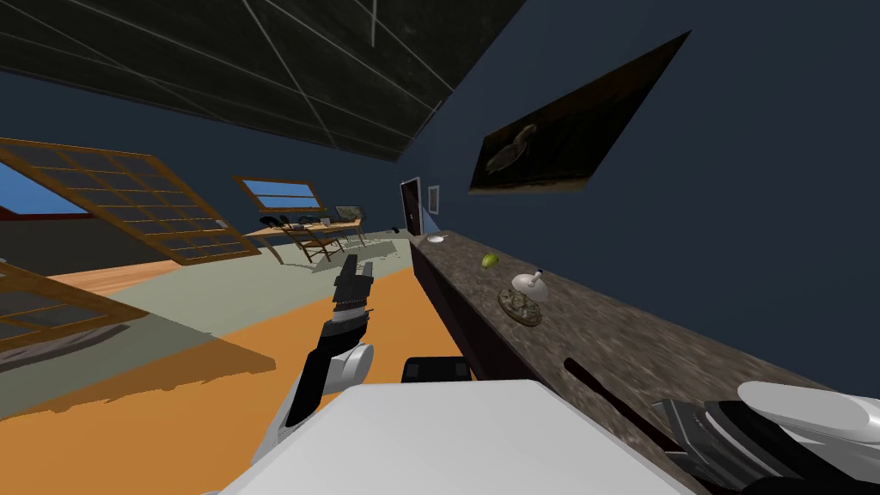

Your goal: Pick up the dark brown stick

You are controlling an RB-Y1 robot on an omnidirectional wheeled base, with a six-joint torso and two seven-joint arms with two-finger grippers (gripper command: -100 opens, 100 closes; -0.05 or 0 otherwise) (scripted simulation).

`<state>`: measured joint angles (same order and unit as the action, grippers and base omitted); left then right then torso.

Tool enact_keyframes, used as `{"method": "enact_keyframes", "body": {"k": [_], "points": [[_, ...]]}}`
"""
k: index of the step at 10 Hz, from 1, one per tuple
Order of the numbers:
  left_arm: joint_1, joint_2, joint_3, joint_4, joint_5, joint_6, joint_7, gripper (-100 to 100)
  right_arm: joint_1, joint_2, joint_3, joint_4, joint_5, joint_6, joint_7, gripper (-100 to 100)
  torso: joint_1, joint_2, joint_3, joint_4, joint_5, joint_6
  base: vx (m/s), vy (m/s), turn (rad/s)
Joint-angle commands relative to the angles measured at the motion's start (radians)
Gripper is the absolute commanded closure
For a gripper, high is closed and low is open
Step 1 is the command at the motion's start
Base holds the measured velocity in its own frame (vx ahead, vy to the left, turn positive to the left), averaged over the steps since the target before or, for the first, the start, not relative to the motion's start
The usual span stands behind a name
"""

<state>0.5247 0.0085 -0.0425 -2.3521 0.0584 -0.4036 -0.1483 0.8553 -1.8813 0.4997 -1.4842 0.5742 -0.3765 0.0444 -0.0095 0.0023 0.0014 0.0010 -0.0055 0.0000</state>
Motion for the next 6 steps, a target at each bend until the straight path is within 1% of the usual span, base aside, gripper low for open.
{"method": "enact_keyframes", "body": {"k": [1,2,3,4,5,6], "points": [[0.000,0.000,0.000,0.000,0.000,0.000,0.000,0,0.012,-0.016,0.005,-0.039,-0.015,0.028,-0.012,-100,0.000,0.000,0.000,0.000,0.000,0.000,-0.059,-0.048,0.057],[0.000,0.000,0.000,0.000,0.000,0.000,0.000,0,0.025,-0.038,0.015,-0.074,-0.025,0.069,-0.042,-100,0.001,0.000,0.000,0.000,0.000,0.000,-0.060,-0.032,0.117],[0.000,0.000,0.000,0.000,0.000,0.000,0.000,0,0.025,-0.038,0.015,-0.090,-0.025,0.071,-0.042,-100,0.002,0.000,0.000,0.000,0.000,0.000,-0.052,-0.033,0.051],[0.000,0.000,0.000,0.000,0.000,0.000,0.000,0,0.038,-0.060,0.025,-0.124,-0.036,0.112,-0.071,-100,0.002,0.000,0.000,0.000,0.000,0.001,-0.057,-0.044,0.089],[0.000,0.000,0.000,0.000,0.000,0.000,0.000,0,0.038,-0.060,0.025,-0.140,-0.036,0.114,-0.071,-100,0.001,0.000,0.000,0.000,0.000,0.000,-0.051,-0.044,0.050],[0.000,0.000,0.000,0.000,0.000,0.000,0.000,0,0.035,-0.055,0.021,-0.127,-0.023,0.106,-0.075,-100,0.001,0.000,0.000,0.000,0.000,0.000,-0.019,-0.017,0.004]]}}
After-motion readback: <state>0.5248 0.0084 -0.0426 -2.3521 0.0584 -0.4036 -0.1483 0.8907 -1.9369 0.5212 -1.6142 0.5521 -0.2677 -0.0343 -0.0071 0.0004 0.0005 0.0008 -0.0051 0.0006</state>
